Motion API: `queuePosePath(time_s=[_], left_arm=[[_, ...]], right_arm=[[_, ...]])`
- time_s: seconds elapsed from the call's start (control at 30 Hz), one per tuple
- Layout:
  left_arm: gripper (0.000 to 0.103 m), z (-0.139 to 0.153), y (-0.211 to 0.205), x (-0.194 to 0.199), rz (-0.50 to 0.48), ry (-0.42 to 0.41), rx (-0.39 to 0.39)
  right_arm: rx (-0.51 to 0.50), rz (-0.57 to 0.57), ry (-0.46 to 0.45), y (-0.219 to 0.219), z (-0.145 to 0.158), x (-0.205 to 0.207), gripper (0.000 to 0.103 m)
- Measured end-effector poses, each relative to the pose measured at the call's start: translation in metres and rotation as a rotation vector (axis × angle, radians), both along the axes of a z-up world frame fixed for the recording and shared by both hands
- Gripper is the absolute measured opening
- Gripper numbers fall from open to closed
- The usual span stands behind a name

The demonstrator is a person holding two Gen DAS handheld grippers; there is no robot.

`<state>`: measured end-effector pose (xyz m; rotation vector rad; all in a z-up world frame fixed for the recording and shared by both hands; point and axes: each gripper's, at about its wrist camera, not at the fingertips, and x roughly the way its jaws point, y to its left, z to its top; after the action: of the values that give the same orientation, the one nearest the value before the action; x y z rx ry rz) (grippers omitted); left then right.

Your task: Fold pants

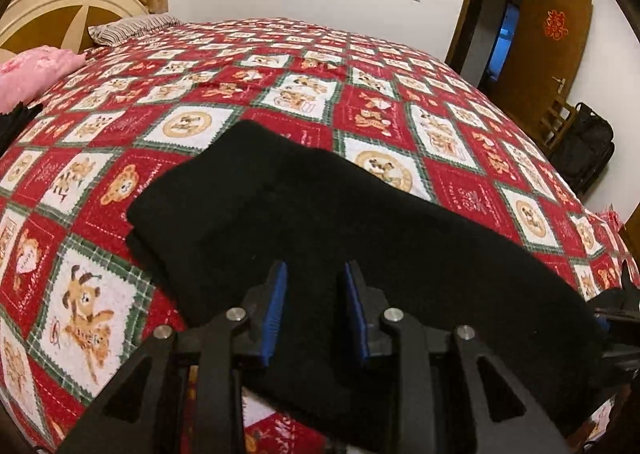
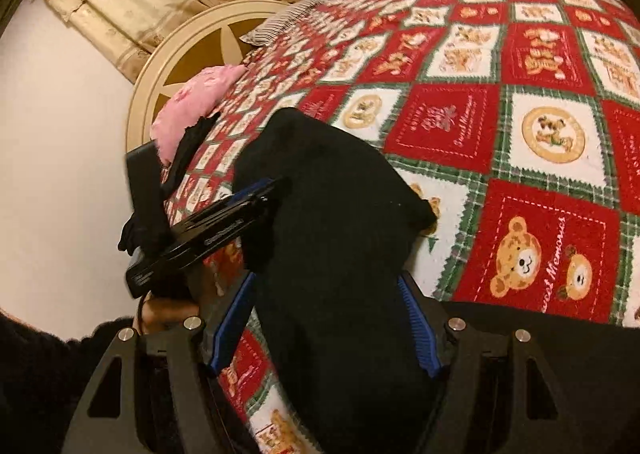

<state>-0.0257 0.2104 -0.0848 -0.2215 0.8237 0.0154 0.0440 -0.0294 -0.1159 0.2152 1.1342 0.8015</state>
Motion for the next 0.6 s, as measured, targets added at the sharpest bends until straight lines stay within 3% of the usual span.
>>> queuePosePath(time_s=[0.17,0.23,0.4,0.43,0.47,0.6], left_arm=[[0.041,-0.003,-0.011,0.001,-0.011,-0.008,0.062],[0.042,-0.003,-0.011,0.001,-0.009,-0.005,0.062],[0.043,-0.003,-0.010,0.002,-0.010,-0.003,0.056],[0.043,-0.004,-0.009,0.002,-0.012,-0.004,0.055],[0.043,-0.004,-0.008,0.002,-0.015,-0.004,0.050],[0.045,-0.005,-0.007,0.004,-0.021,-0.006,0.035]], right_arm=[[0.119,-0.050,0.112,0.011,-0.019,0.031,0.071],[0.171,-0.063,0.106,0.018,-0.017,0.041,0.071],[0.267,-0.218,0.024,0.000,-0.002,0.064,0.071],[0.274,-0.233,0.001,-0.006,0.005,0.066,0.067],[0.247,-0.239,-0.041,-0.012,0.015,0.067,0.062],[0.051,-0.285,-0.141,-0.035,0.043,0.056,0.062]])
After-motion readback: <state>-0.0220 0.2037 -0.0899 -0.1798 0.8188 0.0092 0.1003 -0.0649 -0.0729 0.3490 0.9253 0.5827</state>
